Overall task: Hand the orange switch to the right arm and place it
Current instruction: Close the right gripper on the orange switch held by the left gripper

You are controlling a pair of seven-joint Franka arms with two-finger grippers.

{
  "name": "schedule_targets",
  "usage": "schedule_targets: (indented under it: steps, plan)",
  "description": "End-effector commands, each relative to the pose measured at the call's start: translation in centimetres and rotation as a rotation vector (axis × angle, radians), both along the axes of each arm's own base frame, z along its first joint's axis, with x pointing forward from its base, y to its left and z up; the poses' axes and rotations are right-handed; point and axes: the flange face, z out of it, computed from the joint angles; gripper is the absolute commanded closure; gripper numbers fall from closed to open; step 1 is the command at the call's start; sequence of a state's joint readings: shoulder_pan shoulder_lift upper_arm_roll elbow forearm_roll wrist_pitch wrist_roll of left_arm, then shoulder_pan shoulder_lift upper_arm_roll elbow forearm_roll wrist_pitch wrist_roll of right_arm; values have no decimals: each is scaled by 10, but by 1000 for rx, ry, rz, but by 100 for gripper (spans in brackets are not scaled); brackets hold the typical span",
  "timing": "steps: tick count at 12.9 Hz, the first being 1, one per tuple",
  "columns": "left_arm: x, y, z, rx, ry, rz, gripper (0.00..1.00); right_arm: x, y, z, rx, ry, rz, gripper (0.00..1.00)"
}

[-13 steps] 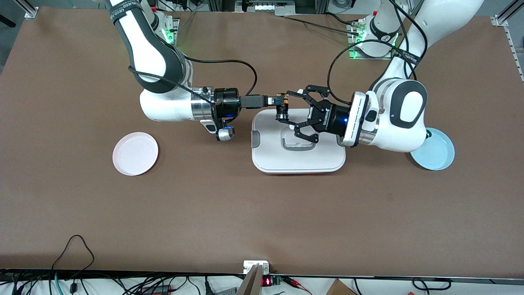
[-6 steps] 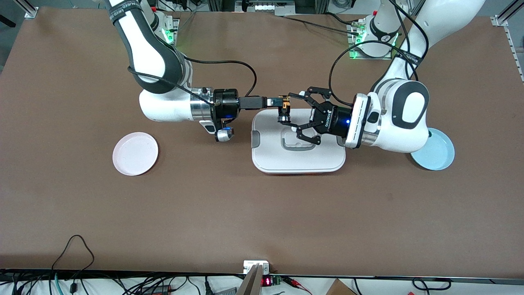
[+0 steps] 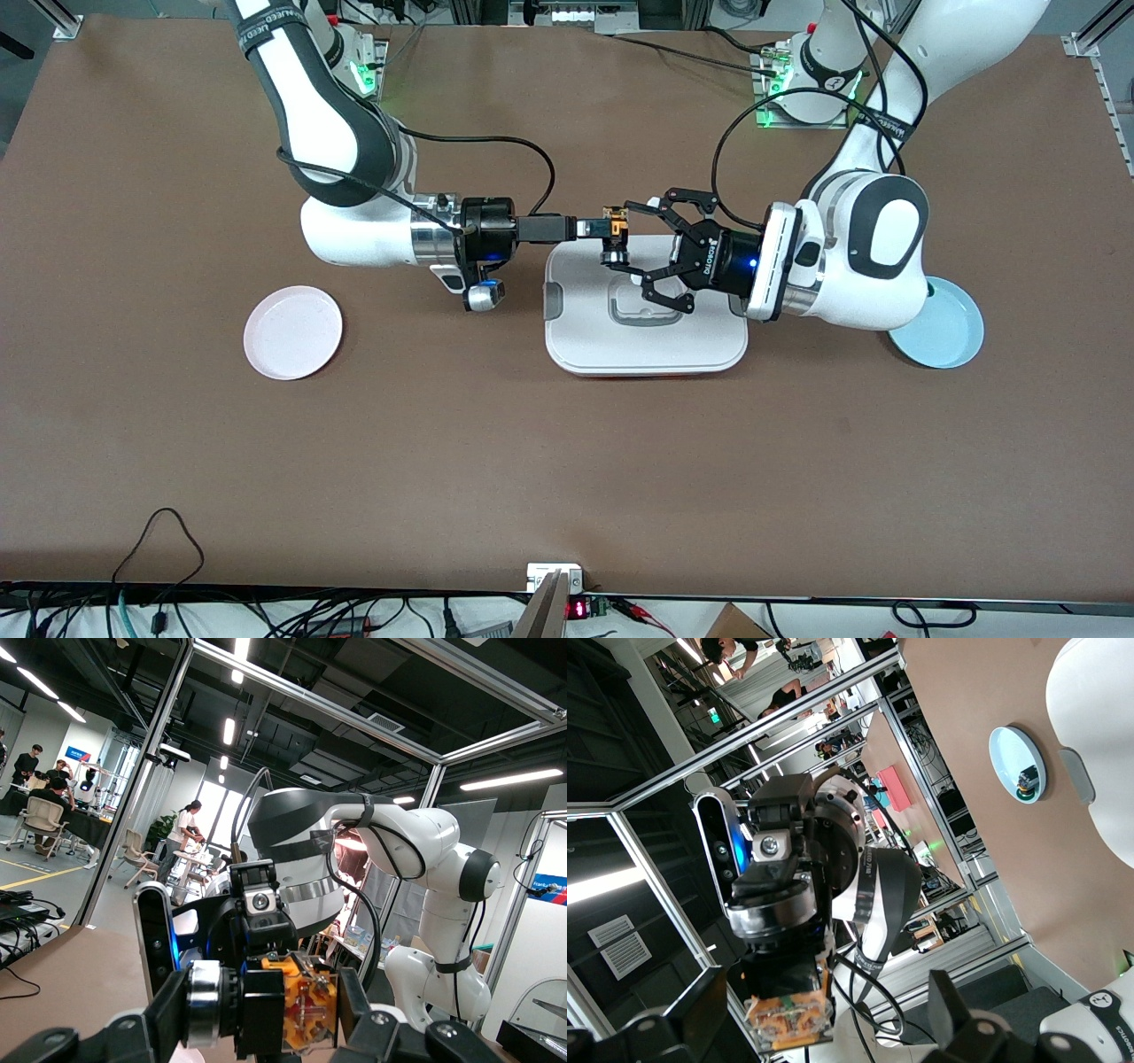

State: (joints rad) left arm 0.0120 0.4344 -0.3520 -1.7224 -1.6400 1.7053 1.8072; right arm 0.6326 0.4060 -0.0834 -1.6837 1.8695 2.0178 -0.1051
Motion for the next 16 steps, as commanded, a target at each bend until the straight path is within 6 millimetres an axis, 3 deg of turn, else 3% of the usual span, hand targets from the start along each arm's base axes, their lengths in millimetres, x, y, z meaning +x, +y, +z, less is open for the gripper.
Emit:
schedule_targets:
  steps: [1, 7, 11, 14, 16]
  plan:
    - [0, 0, 7, -8, 10, 17, 100, 7, 6, 8, 27, -7, -20, 0]
    - [0, 0, 7, -5, 9, 17, 100, 16, 12, 6, 24, -34, -30, 4]
    - [0, 0, 7, -6, 9, 18, 100, 19, 10, 6, 24, -64, -36, 57]
    - [0, 0, 7, -5, 9, 16, 100, 20, 8, 7, 25, -82, -38, 72]
    - [0, 0, 7, -5, 9, 16, 100, 21, 9, 8, 27, -110, -38, 76]
